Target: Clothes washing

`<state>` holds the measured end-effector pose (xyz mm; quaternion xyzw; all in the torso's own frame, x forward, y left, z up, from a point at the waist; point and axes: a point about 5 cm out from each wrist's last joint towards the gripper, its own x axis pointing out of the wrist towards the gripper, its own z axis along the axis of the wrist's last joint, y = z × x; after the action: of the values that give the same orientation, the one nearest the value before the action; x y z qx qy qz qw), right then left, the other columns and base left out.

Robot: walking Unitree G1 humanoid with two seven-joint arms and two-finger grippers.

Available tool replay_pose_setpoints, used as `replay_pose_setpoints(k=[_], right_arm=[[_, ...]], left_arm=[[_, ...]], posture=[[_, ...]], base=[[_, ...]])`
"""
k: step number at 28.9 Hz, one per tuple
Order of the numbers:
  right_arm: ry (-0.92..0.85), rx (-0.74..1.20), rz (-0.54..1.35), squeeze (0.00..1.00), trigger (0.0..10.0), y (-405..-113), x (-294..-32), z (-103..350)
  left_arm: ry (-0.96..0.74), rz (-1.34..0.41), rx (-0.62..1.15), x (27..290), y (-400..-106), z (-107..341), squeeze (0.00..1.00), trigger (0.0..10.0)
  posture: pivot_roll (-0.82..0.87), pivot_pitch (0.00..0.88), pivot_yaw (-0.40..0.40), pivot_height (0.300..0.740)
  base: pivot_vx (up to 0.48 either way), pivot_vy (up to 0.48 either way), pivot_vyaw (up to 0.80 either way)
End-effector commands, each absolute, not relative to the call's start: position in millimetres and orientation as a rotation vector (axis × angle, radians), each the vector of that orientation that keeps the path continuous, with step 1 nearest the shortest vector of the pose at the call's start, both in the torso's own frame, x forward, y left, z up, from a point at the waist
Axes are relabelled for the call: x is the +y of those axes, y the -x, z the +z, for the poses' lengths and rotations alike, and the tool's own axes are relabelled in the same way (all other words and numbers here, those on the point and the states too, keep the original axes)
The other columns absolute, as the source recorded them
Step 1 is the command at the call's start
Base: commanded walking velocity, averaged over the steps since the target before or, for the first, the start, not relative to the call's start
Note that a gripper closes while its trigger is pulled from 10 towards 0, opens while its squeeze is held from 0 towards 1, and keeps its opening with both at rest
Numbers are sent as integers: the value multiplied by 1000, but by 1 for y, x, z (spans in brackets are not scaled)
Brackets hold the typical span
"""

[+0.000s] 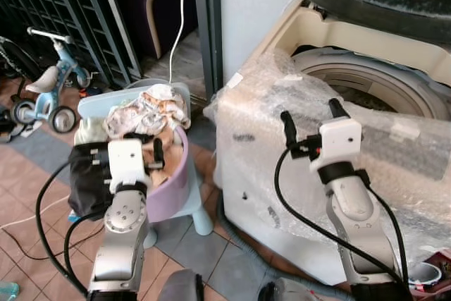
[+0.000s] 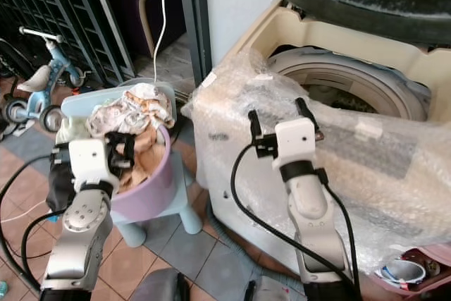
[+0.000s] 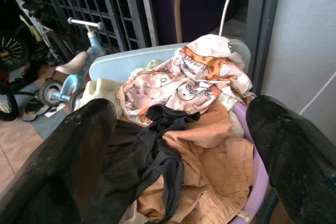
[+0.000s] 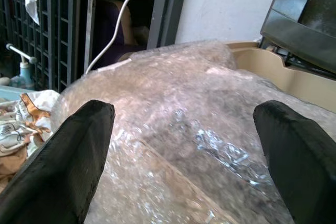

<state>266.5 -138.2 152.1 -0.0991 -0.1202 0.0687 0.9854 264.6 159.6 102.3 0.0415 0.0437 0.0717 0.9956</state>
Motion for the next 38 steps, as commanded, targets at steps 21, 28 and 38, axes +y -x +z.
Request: replay_pose_setpoints(k=[21, 28, 38], right_arm=[[88, 48, -13, 0, 10000, -238, -163, 91], [86, 43, -37, 0, 10000, -239, -168, 93], [91, 15, -44, 0, 10000, -244, -169, 101]], left_arm=[[-36, 46, 120, 148, -268, 88, 0, 10000], [-23, 41, 113, 146, -269, 90, 0, 10000], [-48, 54, 54, 150, -277, 102, 0, 10000]], posture=[[-56, 44, 65, 740], [-54, 48, 65, 740], [-44, 91, 89, 740]], base=[[0, 137, 250], [0, 480, 0], [0, 326, 0]])
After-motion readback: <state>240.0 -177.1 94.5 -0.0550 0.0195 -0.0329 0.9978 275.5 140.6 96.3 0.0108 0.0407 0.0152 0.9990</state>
